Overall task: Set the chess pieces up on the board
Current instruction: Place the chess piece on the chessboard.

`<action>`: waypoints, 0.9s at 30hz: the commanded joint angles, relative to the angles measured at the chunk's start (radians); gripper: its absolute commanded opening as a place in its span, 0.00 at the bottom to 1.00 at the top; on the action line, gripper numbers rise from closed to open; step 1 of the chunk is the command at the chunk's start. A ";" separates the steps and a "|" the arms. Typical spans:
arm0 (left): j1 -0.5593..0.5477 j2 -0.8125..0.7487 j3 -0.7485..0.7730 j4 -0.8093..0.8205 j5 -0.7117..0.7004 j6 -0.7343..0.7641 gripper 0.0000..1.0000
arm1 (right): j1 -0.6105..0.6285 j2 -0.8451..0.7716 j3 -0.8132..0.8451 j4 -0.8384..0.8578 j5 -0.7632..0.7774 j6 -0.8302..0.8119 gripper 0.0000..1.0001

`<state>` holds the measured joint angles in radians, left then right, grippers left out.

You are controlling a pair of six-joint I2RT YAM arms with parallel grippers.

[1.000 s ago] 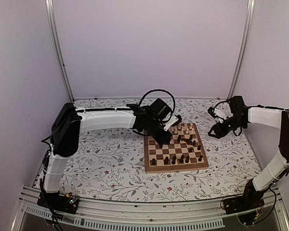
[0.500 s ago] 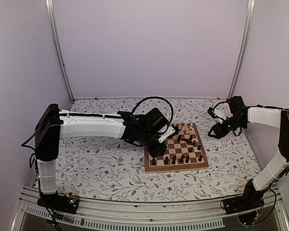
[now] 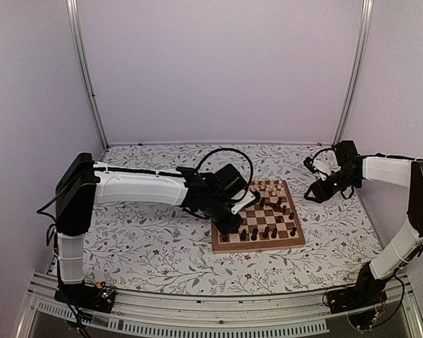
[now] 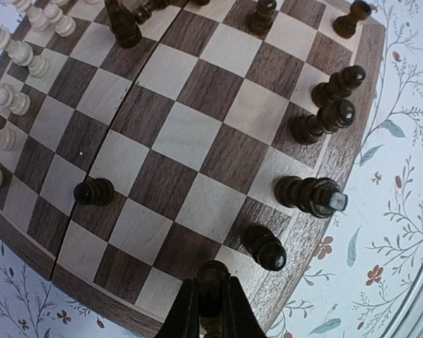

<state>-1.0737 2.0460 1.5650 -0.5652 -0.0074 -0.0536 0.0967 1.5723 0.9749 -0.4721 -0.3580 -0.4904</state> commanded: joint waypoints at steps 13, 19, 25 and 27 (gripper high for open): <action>-0.022 0.033 -0.008 -0.037 0.070 -0.008 0.05 | -0.003 0.025 0.024 -0.014 -0.019 -0.007 0.59; -0.022 0.040 0.005 -0.054 0.057 -0.007 0.14 | -0.004 0.028 0.024 -0.017 -0.019 -0.007 0.59; -0.022 0.034 0.020 -0.072 0.064 -0.001 0.22 | -0.004 0.028 0.025 -0.017 -0.021 -0.007 0.59; -0.022 0.028 0.023 -0.074 0.066 0.000 0.24 | -0.004 0.028 0.025 -0.017 -0.021 -0.008 0.59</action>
<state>-1.0824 2.0708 1.5650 -0.6189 0.0452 -0.0563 0.0967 1.5871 0.9749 -0.4786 -0.3618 -0.4908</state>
